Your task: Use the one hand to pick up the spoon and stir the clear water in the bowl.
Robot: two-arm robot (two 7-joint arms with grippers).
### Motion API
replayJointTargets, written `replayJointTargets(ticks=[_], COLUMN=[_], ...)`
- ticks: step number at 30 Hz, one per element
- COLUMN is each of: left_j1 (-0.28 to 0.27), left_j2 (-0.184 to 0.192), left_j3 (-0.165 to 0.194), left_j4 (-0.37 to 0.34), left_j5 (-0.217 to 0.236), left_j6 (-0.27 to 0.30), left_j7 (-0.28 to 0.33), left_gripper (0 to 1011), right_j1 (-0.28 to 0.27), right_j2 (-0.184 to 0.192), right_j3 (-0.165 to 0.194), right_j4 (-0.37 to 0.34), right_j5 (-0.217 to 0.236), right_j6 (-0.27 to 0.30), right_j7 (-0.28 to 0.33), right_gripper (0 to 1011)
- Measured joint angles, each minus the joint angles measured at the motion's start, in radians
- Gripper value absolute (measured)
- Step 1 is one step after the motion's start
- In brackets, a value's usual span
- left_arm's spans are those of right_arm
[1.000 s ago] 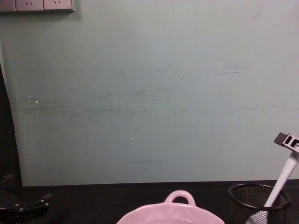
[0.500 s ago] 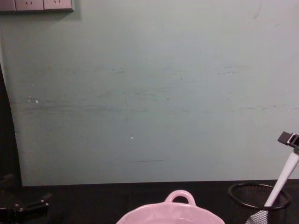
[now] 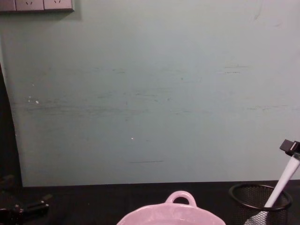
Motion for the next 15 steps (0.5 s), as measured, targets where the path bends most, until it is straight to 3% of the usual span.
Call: replayJointTargets(ticks=[4, 9, 15], left_j1=[0.000, 0.000, 0.000], left_j2=[0.000, 0.000, 0.000], left_j3=[0.000, 0.000, 0.000], left_j4=[0.000, 0.000, 0.000], left_j5=[0.000, 0.000, 0.000], left_j6=[0.000, 0.000, 0.000], left_j7=[0.000, 0.000, 0.000], left_gripper=[1011, 1011, 1011], right_j1=[0.002, 0.001, -0.007], right_j2=[0.004, 0.017, 0.054], right_j3=[-0.005, -0.014, -0.034], right_j4=[0.000, -0.019, -0.091], right_j5=[-0.003, -0.025, -0.106], right_j6=[-0.003, -0.014, -0.030], right_j7=[0.003, 0.000, -0.025], right_gripper=[111, 109, 109])
